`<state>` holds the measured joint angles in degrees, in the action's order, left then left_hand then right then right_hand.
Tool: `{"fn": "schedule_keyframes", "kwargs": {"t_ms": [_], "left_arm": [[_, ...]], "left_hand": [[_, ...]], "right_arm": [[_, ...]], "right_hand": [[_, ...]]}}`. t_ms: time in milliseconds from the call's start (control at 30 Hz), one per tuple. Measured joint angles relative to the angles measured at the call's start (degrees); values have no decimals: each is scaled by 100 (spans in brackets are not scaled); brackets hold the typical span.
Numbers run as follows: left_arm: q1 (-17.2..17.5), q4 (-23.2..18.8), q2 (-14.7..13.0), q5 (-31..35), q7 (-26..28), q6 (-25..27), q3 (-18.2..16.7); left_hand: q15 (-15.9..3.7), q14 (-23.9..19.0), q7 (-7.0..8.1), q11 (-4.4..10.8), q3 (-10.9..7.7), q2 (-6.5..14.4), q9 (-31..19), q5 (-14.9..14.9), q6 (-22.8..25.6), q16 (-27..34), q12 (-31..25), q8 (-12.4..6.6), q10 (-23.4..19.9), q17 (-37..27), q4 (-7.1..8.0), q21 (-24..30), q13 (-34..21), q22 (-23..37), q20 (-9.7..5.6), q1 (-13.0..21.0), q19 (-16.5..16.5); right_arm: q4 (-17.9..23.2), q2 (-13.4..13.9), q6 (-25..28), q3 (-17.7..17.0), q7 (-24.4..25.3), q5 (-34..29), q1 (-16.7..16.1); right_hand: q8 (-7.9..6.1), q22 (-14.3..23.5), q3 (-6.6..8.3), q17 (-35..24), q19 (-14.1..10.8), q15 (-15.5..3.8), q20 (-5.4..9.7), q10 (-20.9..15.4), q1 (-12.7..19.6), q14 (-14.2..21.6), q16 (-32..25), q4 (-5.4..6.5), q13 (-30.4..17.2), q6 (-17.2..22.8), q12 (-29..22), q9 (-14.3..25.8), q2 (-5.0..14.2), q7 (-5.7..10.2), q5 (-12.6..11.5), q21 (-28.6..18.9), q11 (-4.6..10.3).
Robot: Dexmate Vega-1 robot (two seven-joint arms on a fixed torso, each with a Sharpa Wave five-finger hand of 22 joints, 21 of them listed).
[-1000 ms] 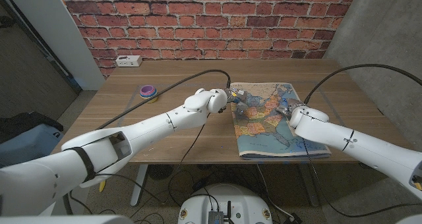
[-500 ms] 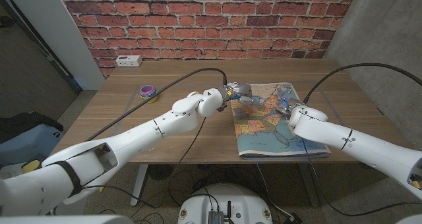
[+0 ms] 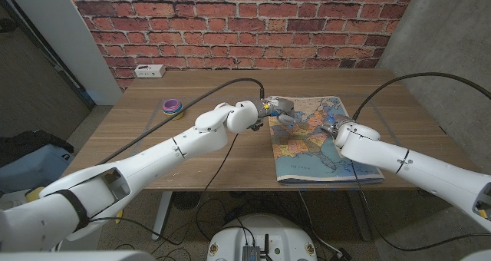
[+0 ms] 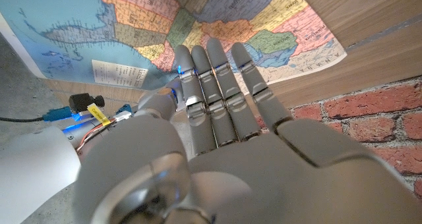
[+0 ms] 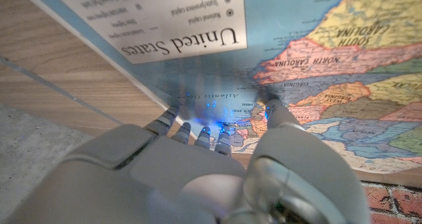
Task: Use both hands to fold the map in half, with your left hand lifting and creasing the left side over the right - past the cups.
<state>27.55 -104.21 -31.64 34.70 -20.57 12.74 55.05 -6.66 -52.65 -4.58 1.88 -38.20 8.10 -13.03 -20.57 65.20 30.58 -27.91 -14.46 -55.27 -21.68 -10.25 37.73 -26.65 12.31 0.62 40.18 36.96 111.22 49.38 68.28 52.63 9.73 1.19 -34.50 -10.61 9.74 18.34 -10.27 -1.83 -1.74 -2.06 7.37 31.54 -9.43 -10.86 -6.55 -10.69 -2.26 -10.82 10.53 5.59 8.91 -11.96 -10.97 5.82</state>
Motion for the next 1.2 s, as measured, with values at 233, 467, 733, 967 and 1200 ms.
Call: {"fn": "schedule_keyframes", "kwargs": {"t_ms": [233,467,733,967,1200], "left_arm": [[-60,-66,-16,29,-380,86,75],[-127,-36,-3,24,-751,156,172],[-280,138,95,82,-1164,328,350],[-414,341,194,147,-1427,457,506],[-518,515,273,206,-1588,578,653]], "left_hand": [[-10,-73,9,-14,-102,-71,53,-65,9,-158,110,77,-47,256,1,65,143,-60,9,-34,111],[-8,-446,-84,-75,-140,-153,106,-109,190,-61,80,79,-383,253,-33,137,165,-109,-38,2,159],[-27,-562,-116,-86,-157,-183,113,-154,276,-45,72,83,-469,287,-30,193,127,-112,-93,32,275],[-49,-604,-105,-105,-224,-183,133,-226,287,-135,125,83,-509,412,-9,263,220,-128,-134,32,316],[-47,-649,-95,-103,-273,-245,132,-242,297,-160,187,122,-524,467,-9,324,270,-102,-199,30,288]], "right_arm": [[-11,-16,-4,13,-7,0,18],[-46,-43,-45,20,-9,-1,31],[-74,-56,-79,21,-9,-7,37],[-78,-55,-91,19,-10,-9,37],[-74,-47,-93,16,-20,-9,37]], "right_hand": [[0,2,0,0,0,0,0,0,0,0,0,0,0,0,0,0,0,0,0,20,0],[0,2,-16,0,1,0,0,0,0,0,0,-16,0,0,0,0,0,0,0,31,0],[0,1,-24,0,1,0,1,0,-1,0,0,-24,0,0,0,-1,0,0,0,11,0],[0,-2,-24,0,1,0,1,0,-1,0,0,-24,0,-32,0,-1,1,33,0,11,0],[0,-3,-24,0,1,0,1,0,-1,0,0,-24,0,-32,0,-1,1,32,0,13,0]]}}
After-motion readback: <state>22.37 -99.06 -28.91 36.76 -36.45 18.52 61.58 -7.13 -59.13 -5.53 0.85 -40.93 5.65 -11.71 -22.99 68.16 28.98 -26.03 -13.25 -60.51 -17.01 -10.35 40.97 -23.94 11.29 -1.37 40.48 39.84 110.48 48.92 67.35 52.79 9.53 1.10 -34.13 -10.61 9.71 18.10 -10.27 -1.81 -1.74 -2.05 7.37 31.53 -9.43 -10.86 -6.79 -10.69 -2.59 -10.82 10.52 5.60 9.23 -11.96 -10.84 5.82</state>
